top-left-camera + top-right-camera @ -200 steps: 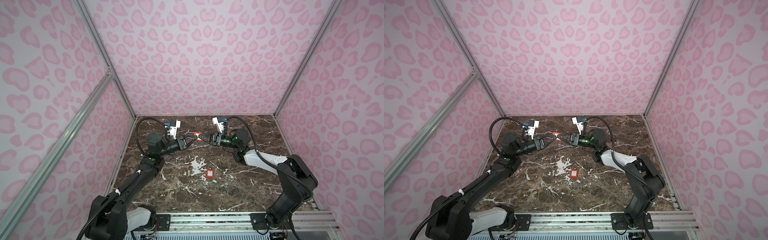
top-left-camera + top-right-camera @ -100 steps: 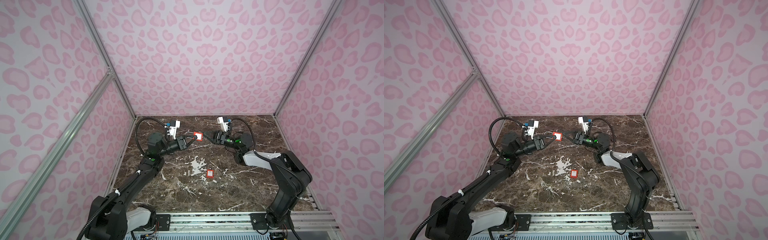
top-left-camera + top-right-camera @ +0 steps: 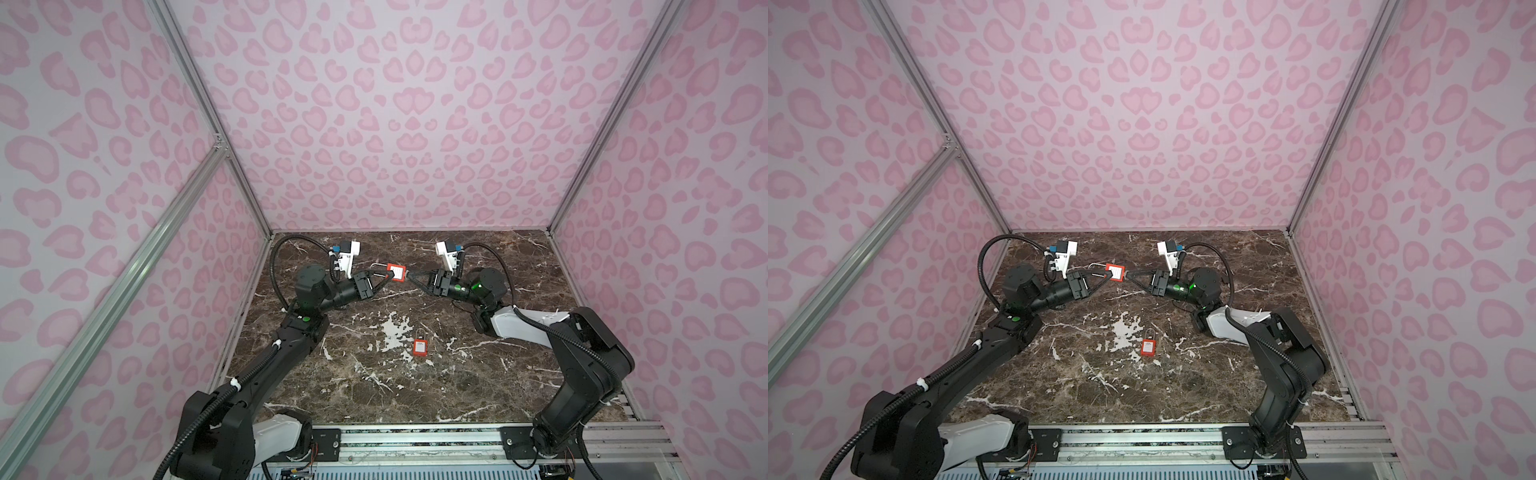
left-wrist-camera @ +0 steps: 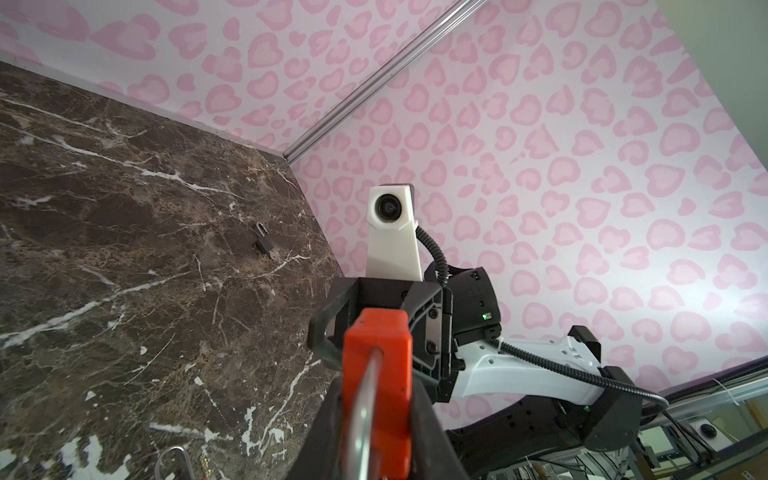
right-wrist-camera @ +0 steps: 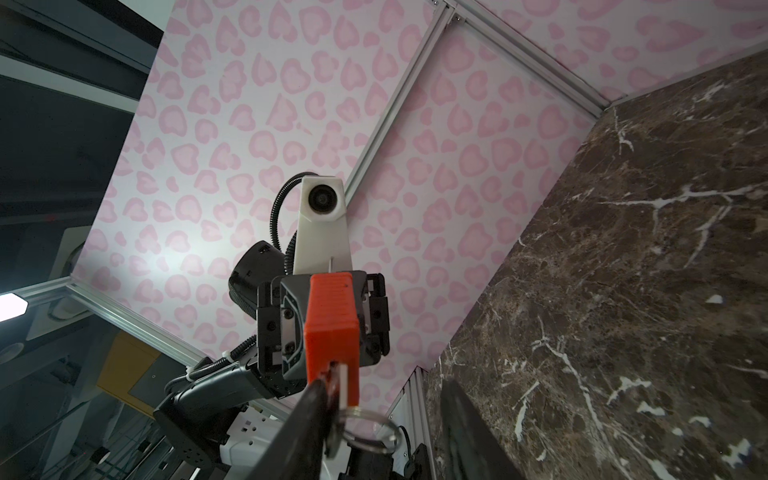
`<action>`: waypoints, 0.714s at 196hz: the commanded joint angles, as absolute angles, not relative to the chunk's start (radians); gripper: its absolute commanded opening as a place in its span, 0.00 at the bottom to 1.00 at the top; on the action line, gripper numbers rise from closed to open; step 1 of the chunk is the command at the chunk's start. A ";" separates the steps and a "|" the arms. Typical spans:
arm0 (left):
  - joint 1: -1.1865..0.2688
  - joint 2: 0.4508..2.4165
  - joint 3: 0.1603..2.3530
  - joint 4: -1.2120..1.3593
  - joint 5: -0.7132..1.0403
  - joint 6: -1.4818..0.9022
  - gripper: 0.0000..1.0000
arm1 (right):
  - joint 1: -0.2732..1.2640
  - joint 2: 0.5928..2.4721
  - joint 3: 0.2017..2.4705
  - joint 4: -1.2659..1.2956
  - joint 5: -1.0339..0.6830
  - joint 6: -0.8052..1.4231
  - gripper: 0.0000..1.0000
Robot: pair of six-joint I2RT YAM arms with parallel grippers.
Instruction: Lock with the key
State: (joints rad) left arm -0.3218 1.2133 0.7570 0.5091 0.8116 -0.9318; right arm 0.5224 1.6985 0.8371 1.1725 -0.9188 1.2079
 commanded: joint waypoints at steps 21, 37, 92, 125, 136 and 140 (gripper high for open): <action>-0.321 1.215 0.775 0.552 0.817 -0.929 0.05 | 0.541 1.644 0.858 0.818 -0.927 0.933 0.48; -0.321 1.215 0.774 0.551 0.817 -0.928 0.05 | 0.539 1.617 0.865 0.722 -0.920 0.854 0.49; -0.321 1.212 0.768 0.551 0.815 -0.925 0.04 | 0.531 1.417 0.750 0.628 -0.787 0.587 0.61; -0.321 1.215 0.765 0.556 0.816 -0.926 0.04 | 0.478 1.314 0.755 0.421 -0.753 0.421 0.62; -0.321 1.215 0.767 0.558 0.818 -0.927 0.04 | 0.453 1.296 0.768 0.373 -0.755 0.387 0.62; -0.321 1.215 0.768 0.557 0.820 -0.927 0.04 | 0.446 1.289 0.771 0.367 -0.756 0.382 0.62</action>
State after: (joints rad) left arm -0.3218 1.2133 0.7578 0.4973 0.8055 -0.9337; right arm 0.4808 1.3193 0.7536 0.5110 -0.7780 0.5289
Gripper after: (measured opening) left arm 0.223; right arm 0.624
